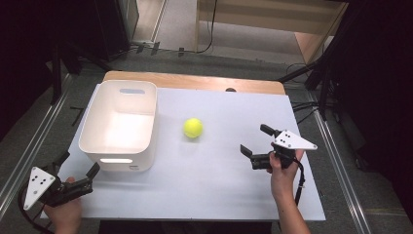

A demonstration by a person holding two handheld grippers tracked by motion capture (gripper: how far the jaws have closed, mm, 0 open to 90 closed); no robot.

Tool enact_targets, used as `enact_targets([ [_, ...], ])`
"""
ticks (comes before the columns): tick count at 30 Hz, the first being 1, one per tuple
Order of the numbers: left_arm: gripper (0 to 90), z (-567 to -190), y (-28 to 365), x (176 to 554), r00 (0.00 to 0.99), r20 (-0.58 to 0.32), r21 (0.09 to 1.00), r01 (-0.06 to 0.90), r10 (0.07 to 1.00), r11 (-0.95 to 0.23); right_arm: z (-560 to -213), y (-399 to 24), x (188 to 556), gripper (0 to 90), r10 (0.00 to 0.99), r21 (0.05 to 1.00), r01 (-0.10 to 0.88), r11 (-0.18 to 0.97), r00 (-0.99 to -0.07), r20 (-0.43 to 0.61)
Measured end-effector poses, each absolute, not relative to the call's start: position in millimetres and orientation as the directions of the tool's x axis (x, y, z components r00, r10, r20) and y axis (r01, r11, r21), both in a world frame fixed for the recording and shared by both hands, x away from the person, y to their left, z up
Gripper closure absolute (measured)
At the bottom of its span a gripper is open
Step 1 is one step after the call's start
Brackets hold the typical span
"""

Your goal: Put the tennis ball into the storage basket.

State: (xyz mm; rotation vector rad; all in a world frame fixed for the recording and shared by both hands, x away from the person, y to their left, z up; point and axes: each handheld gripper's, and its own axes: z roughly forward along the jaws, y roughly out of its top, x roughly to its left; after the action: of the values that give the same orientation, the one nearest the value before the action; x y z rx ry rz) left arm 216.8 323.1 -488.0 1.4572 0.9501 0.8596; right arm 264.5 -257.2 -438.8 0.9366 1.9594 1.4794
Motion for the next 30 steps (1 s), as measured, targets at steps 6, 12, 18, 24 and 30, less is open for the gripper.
enact_targets([
  [6,0.0,-488,323,217,0.408,0.001,0.995,0.091,0.913,-0.042,-434,-245,276,0.0,0.761,0.956,0.224,0.189,-0.649,0.002],
  [12,0.0,-488,322,217,0.412,0.001,0.995,0.09,0.911,-0.041,-430,-238,286,0.0,0.752,0.952,0.235,0.195,-0.659,0.008],
  [18,0.0,-488,323,217,0.41,-0.002,0.995,0.093,0.912,-0.039,-425,-222,298,0.0,0.732,0.944,0.252,0.215,-0.681,0.015],
  [24,0.0,-488,322,217,0.413,0.004,0.995,0.093,0.911,-0.046,-423,-208,310,0.0,0.715,0.924,0.281,0.26,-0.699,0.011],
  [30,0.0,-488,321,217,0.423,0.011,0.994,0.091,0.906,-0.055,-423,-198,322,0.0,0.708,0.903,0.316,0.292,-0.706,0.018],
])
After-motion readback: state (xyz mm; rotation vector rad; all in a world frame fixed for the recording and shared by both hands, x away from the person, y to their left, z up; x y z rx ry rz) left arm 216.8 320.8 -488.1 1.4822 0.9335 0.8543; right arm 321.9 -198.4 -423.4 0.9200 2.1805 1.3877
